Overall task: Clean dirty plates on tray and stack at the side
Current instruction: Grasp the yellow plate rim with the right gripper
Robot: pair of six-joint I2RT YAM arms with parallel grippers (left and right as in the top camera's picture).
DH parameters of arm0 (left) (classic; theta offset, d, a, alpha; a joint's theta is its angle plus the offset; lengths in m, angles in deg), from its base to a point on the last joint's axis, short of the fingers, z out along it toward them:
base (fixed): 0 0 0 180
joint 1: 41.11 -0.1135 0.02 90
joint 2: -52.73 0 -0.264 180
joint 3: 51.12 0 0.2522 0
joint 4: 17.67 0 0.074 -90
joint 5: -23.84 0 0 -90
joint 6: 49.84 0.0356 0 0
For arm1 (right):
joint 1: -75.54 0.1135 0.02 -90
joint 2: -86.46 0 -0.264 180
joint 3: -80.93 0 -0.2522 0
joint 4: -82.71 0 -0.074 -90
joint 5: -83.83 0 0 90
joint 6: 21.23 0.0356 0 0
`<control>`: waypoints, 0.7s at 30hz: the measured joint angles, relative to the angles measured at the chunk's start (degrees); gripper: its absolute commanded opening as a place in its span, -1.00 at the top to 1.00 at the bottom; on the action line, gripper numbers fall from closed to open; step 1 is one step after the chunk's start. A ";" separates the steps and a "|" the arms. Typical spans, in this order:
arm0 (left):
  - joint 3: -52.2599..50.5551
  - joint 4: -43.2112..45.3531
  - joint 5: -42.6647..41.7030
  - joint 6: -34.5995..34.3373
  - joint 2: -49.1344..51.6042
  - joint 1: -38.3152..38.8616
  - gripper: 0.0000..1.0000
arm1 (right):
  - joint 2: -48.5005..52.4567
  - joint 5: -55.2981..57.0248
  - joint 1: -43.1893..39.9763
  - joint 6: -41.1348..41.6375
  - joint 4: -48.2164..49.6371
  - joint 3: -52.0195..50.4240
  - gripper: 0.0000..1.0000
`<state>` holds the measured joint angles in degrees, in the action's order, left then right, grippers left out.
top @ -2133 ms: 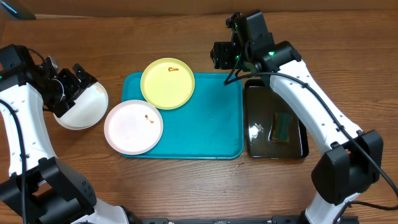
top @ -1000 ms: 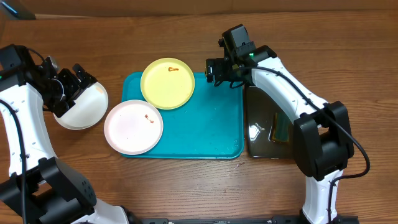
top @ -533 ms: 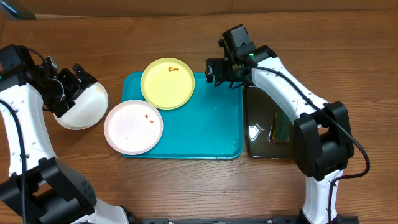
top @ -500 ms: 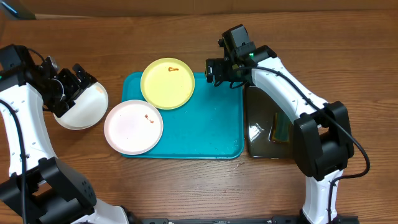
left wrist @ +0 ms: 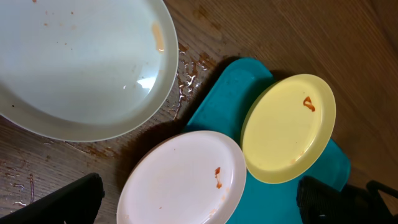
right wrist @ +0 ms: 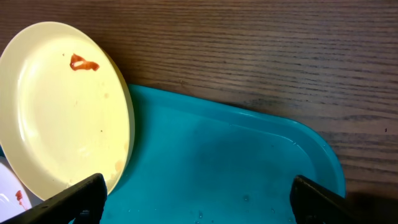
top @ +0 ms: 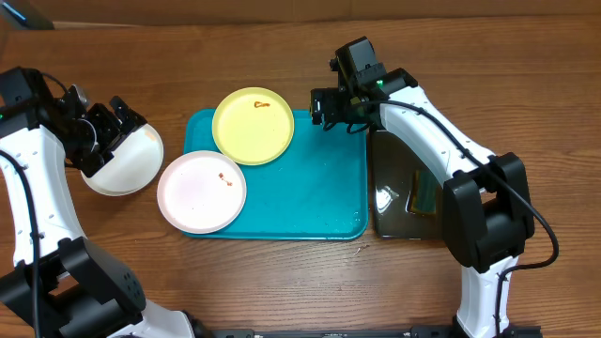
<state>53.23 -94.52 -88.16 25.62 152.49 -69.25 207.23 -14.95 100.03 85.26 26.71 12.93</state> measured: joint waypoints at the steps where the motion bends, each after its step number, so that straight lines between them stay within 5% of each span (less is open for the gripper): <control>1: 0.00 0.00 0.00 0.00 0.00 0.00 -1.00 | 0.00 0.00 0.00 0.02 0.00 0.00 -0.91; 21: 0.00 0.00 0.00 0.00 0.00 0.00 -1.00 | 0.00 -0.02 -0.02 -0.02 -1.03 0.00 -0.89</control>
<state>53.23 -94.52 -88.16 25.62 152.49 -69.25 207.23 -14.97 100.00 85.24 25.68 12.93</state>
